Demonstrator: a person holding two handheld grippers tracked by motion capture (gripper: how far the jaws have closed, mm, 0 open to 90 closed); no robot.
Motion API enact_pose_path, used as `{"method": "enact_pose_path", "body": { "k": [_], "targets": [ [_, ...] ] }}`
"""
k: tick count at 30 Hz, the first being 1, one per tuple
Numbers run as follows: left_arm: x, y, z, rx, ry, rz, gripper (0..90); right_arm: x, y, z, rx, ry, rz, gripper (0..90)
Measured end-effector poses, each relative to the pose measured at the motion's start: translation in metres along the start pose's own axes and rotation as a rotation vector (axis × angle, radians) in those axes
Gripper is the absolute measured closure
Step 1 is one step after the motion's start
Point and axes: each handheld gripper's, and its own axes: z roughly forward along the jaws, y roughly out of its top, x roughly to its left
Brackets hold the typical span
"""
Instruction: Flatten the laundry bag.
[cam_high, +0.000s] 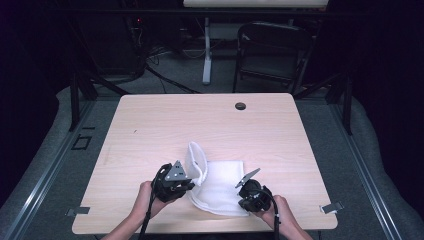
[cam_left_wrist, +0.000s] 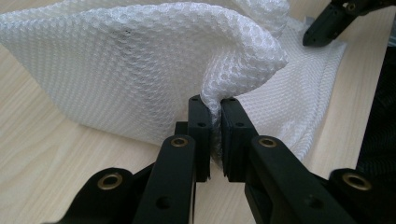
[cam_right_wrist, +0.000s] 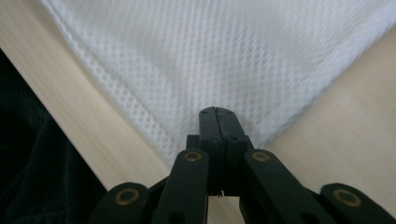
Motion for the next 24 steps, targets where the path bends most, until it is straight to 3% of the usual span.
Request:
{"method": "enact_pose_path", "body": {
  "k": [2,6,24],
  "targets": [
    [0.0002,0.0002,0.0006,0.007,0.0,0.003,84.2,0.0001,0.0038,0.0009,-0.031,-0.017,-0.012,90.0],
    [0.0006,-0.0003,0.0011,0.003,0.002,0.001,84.1,-0.0033,0.0015,0.0098,0.007,-0.015,-0.026,90.0],
    [0.001,-0.0042,0.0013,0.015,0.001,-0.017,83.8,-0.0026,-0.001,0.0071,0.045,-0.069,-0.009,90.0]
  ]
}}
